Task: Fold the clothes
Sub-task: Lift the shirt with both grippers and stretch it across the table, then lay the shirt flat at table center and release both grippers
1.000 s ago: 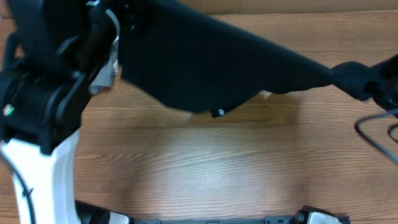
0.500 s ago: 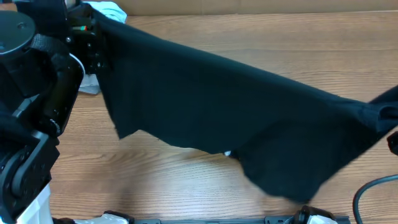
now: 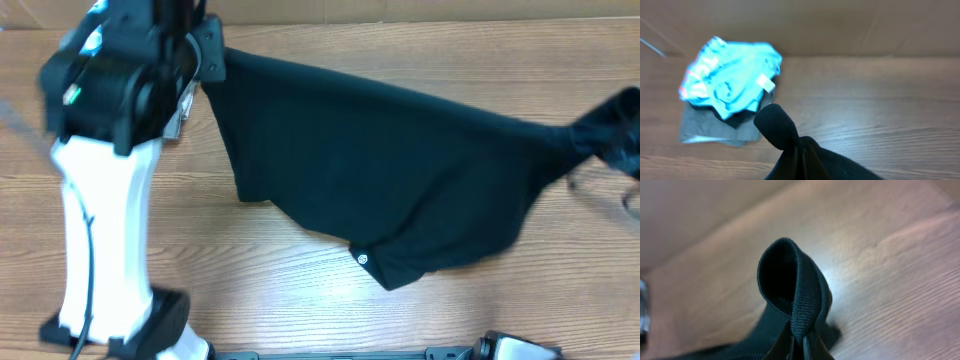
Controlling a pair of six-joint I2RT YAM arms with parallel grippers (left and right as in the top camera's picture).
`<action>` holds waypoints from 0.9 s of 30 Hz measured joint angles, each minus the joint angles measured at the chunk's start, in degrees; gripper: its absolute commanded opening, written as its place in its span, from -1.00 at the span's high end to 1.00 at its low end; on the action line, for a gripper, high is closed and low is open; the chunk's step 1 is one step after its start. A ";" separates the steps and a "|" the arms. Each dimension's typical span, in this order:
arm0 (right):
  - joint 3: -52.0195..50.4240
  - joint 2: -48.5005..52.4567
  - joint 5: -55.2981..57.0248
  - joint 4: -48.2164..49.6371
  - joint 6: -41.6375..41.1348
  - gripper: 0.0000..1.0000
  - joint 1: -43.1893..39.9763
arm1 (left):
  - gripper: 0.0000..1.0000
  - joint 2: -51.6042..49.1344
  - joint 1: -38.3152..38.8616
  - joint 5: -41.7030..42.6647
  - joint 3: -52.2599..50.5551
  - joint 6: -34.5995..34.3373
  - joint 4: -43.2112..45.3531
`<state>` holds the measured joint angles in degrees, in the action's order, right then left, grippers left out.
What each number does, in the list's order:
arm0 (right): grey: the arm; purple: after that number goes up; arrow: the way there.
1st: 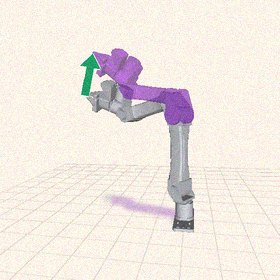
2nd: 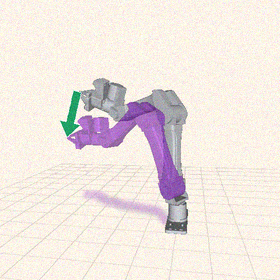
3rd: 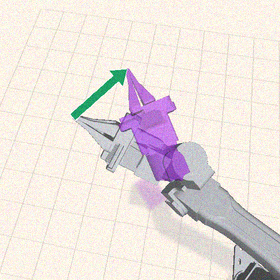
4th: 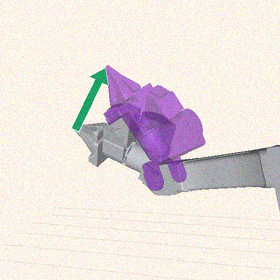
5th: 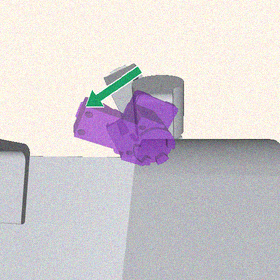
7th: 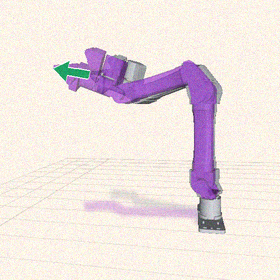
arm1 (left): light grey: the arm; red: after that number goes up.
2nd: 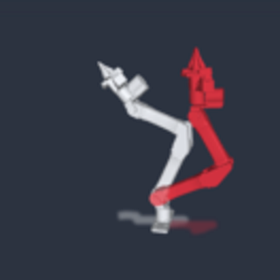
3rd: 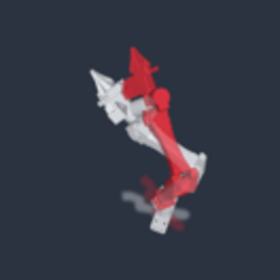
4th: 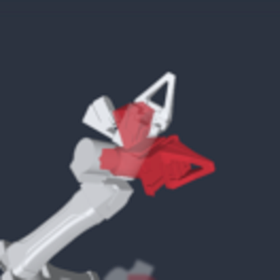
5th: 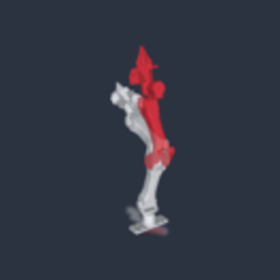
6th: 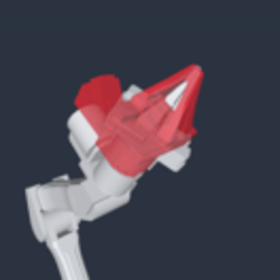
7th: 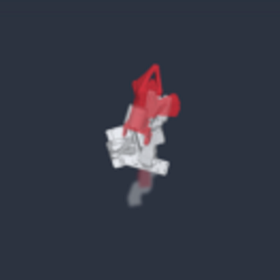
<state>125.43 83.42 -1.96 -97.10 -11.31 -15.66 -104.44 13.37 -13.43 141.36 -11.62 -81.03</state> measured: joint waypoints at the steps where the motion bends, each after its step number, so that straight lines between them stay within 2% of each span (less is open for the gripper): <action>1: -0.31 1.92 -0.24 0.26 0.17 0.92 0.00 | 0.92 -1.05 -0.31 0.39 0.00 -0.04 0.11; 8: -1.31 20.39 -3.10 7.76 2.73 0.92 0.13 | 0.92 -15.08 -2.82 4.44 -0.02 -0.26 7.98; 16: -1.53 36.28 -6.21 31.50 3.56 0.92 0.90 | 0.92 -29.40 -2.93 4.94 -0.28 -0.24 29.40; 17: -1.53 37.83 -6.29 34.75 3.65 0.70 1.27 | 0.91 -30.77 -2.97 4.87 -0.35 -0.24 32.26; 18: -1.53 38.95 -6.40 37.27 3.54 0.37 1.60 | 0.78 -31.98 -2.97 4.76 -0.35 -0.22 35.41; 19: -1.55 40.52 -6.32 40.63 3.48 -0.61 2.25 | 0.31 -32.74 -2.99 4.68 -0.37 -0.24 37.05; 20: -1.57 41.55 -6.01 42.97 3.61 -1.00 2.69 | -0.13 -34.16 -3.04 4.31 -0.39 0.02 40.57; 21: -1.62 42.34 -5.95 44.94 3.85 -1.00 3.10 | -0.63 -35.12 -3.19 3.91 -0.39 -0.24 43.08; 22: -1.64 42.93 -5.66 46.64 3.82 -1.00 3.54 | -1.00 -35.65 -3.39 3.61 -0.39 -0.22 44.65; 27: -1.36 43.76 -5.25 49.48 3.41 -1.00 5.29 | -1.00 -36.30 -4.87 2.40 -0.33 -0.33 48.11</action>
<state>124.07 127.17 -7.20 -47.62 -7.90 -10.37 -140.75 8.49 -11.03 141.03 -11.94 -32.93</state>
